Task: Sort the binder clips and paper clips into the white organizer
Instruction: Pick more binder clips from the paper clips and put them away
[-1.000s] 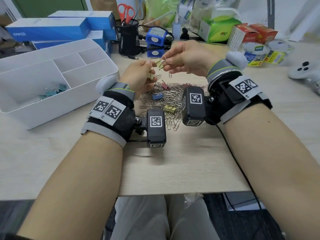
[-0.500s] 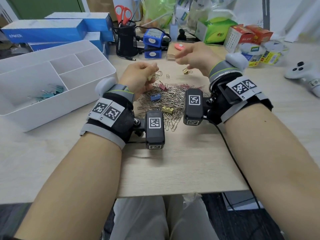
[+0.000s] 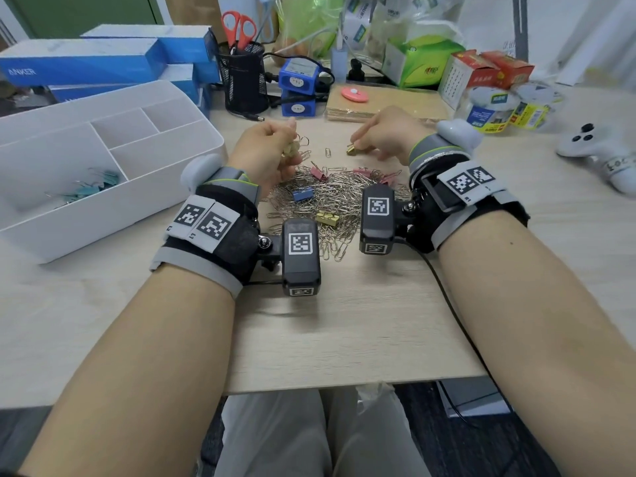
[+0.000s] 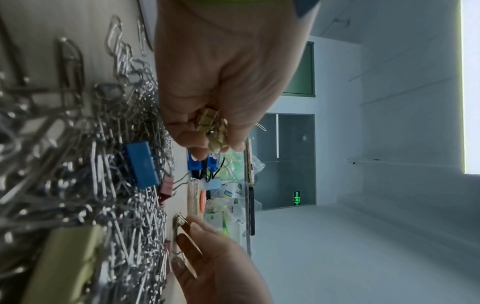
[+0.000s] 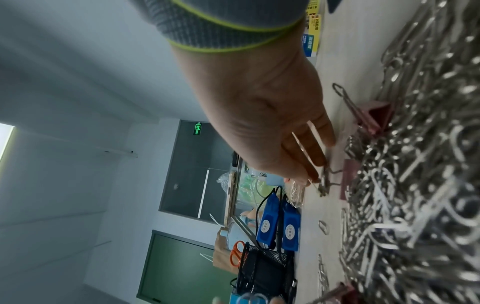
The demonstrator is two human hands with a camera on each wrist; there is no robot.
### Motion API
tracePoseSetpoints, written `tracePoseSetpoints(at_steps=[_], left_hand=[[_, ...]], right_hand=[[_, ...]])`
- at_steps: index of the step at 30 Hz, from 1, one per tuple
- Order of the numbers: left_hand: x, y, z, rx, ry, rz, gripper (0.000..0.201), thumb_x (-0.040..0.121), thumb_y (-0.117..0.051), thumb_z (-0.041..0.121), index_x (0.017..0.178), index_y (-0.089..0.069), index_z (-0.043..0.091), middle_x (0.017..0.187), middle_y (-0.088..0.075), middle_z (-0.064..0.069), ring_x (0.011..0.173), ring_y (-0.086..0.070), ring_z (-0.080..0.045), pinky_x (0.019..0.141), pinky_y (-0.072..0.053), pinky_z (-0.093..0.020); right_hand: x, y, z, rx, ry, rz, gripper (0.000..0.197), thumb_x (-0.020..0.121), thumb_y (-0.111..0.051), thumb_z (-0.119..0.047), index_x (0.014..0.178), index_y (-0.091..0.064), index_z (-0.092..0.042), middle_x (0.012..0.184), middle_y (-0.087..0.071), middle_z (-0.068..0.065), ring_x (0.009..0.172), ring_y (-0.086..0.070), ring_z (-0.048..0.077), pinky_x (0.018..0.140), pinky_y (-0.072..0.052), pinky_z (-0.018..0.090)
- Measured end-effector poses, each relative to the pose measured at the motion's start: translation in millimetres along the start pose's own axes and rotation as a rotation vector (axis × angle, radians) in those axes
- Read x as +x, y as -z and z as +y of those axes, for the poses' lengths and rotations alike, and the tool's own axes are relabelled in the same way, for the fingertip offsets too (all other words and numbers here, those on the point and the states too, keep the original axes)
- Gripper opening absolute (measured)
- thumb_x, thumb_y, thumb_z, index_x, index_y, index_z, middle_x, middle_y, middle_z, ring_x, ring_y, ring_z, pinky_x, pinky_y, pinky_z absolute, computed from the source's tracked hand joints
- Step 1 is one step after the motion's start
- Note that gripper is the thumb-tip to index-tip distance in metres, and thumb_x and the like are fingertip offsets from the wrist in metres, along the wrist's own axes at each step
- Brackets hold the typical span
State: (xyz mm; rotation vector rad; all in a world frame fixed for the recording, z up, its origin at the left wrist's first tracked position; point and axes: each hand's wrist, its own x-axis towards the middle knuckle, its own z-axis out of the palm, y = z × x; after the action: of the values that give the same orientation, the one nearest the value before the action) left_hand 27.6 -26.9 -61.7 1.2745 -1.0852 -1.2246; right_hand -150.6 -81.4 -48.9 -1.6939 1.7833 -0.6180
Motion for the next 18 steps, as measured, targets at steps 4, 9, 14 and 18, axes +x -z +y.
tracePoseSetpoints(at_steps=[4,9,14,18], left_hand=[[-2.2,-1.8,0.9,0.043,0.062,-0.054,0.019,0.097,-0.050,0.025,0.081,-0.046,0.017,0.079,-0.057,-0.001,0.059,-0.054,-0.008,0.042,-0.042,-0.013],[-4.5,-1.3,7.9,-0.026,0.089,-0.019,0.011,0.094,-0.051,0.017,0.083,-0.050,0.015,0.078,-0.059,-0.002,0.058,-0.054,-0.010,0.041,-0.039,-0.013],[-6.6,-3.1,10.9,-0.083,0.101,0.009,0.009,0.092,-0.045,0.012,0.099,-0.050,0.008,0.079,-0.062,-0.004,0.045,-0.058,-0.007,0.040,-0.037,-0.014],[-8.3,-3.2,12.2,-0.091,0.116,-0.017,0.007,0.095,-0.040,0.013,0.097,-0.047,0.014,0.077,-0.061,-0.005,0.053,-0.057,-0.011,0.041,-0.038,-0.014]], right_hand=[[-8.8,-0.4,3.0,0.252,-0.043,-0.051,0.019,0.088,-0.057,0.006,0.105,-0.065,0.010,0.074,-0.063,0.012,0.063,-0.063,0.017,0.057,-0.055,0.023],[-18.2,-1.7,-1.5,0.450,0.074,0.032,0.024,0.080,-0.059,0.017,0.104,-0.062,0.016,0.070,-0.060,0.013,0.058,-0.062,0.016,0.058,-0.058,0.020],[-35.7,-8.9,-16.1,0.569,0.180,0.011,0.015,0.077,-0.064,0.016,0.082,-0.064,0.002,0.071,-0.062,0.013,0.050,-0.065,0.009,0.055,-0.056,0.019],[-41.9,-18.2,-23.2,0.588,0.239,0.042,0.022,0.077,-0.066,0.014,0.098,-0.064,0.008,0.070,-0.063,0.010,0.049,-0.064,0.006,0.058,-0.058,0.021]])
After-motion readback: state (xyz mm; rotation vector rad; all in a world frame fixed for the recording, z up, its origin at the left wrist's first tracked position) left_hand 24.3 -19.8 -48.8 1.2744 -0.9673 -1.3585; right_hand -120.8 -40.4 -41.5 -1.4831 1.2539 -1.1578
